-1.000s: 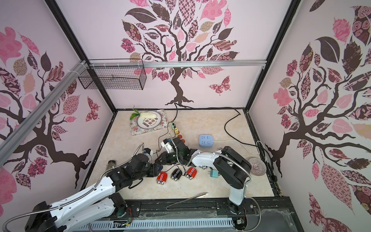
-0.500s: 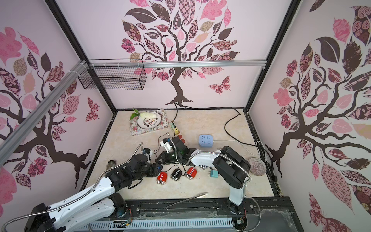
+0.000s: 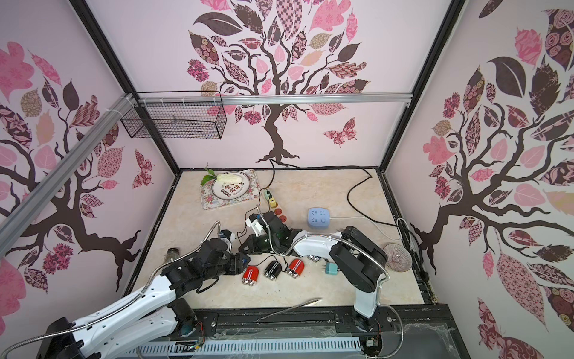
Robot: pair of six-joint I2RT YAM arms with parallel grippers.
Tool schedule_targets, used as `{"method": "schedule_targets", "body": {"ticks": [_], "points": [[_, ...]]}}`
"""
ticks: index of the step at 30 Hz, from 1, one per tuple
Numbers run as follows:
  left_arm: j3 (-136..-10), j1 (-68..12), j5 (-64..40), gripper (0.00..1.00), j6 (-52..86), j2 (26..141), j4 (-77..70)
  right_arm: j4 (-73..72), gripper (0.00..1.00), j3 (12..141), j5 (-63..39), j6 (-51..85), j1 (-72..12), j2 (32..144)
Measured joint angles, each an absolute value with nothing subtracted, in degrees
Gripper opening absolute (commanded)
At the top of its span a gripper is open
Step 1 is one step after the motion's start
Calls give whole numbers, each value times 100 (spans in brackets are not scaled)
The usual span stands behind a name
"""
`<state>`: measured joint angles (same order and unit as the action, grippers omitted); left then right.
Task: Unplug the electric shaver
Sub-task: Remove the charging cable from the electric shaver.
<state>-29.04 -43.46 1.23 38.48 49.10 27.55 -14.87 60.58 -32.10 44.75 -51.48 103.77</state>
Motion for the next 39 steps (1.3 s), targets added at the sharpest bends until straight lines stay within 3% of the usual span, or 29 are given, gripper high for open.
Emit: {"method": "schedule_targets", "body": {"ticks": [39], "points": [[-2952,-4338,163,17,3712,5325,2438,-766,11,6386,-3284,4091,-4930,10433]]}}
